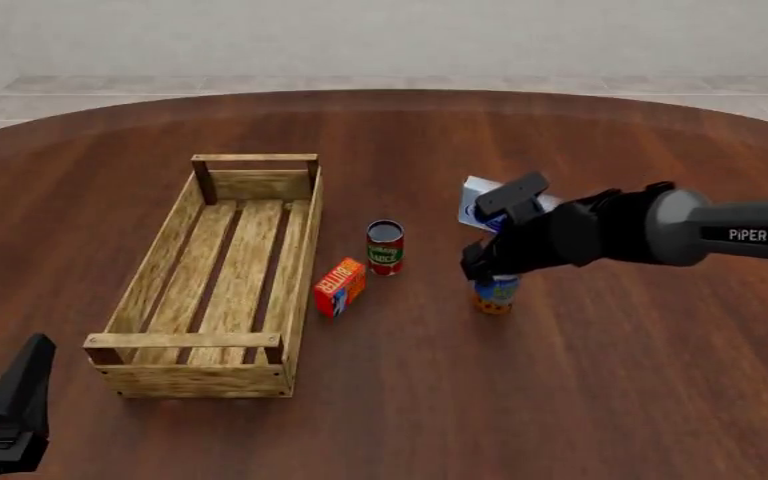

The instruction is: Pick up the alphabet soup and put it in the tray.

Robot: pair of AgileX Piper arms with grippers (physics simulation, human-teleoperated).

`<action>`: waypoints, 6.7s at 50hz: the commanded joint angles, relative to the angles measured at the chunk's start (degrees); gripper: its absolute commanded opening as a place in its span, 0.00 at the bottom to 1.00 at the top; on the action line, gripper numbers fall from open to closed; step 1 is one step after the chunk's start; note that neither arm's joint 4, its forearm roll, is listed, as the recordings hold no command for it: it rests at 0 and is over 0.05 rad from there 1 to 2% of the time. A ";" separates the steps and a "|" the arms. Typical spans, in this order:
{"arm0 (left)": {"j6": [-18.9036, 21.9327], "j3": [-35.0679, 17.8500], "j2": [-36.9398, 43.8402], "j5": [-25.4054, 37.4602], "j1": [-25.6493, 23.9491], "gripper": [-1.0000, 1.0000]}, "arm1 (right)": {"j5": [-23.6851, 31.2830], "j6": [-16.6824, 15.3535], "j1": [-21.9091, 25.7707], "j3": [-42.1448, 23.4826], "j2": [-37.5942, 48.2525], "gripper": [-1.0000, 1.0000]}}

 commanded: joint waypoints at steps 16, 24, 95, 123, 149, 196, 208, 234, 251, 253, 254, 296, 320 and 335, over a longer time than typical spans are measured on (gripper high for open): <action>0.00 0.00 0.00 0.00 0.00 1.00 | -1.97 0.70 0.07 0.75 3.88 1.00; 0.00 0.00 0.00 0.00 0.00 1.00 | -2.53 0.72 0.22 1.22 4.79 1.00; 0.00 0.00 0.00 0.00 0.00 1.00 | 7.77 0.96 15.08 -10.73 -10.29 0.00; 0.00 0.00 0.00 0.00 0.00 1.00 | 8.89 0.49 25.25 -21.57 -5.37 0.00; 0.00 0.00 0.00 0.00 0.00 1.00 | 10.15 -1.41 31.05 -29.38 -0.10 0.00; 0.00 0.00 0.00 0.00 0.00 1.00 | 14.71 0.51 35.93 -48.84 18.93 0.00; 0.00 0.00 0.00 0.00 0.00 1.00 | 16.54 1.45 35.44 -53.64 23.09 0.00; 0.00 0.00 0.00 0.00 0.00 1.00 | 17.44 3.90 33.81 -58.04 29.51 0.00; 0.00 0.00 0.00 0.00 0.00 1.00 | 17.79 4.72 33.22 -59.50 32.51 0.00; 0.00 0.00 0.00 0.00 0.00 1.00 | 17.87 4.94 33.20 -59.77 32.92 0.00; 0.00 0.00 0.00 0.00 0.00 1.00 | 17.96 5.06 33.18 -59.97 33.18 0.00; 0.00 0.00 0.00 0.00 0.00 1.00 | 19.42 7.59 32.76 -64.62 39.17 0.00; 0.00 0.00 0.00 0.00 0.00 1.00 | 21.24 7.51 31.81 -67.20 41.15 1.00; 0.00 0.00 0.00 0.00 0.00 1.00 | 20.60 7.01 31.62 -65.11 37.56 1.00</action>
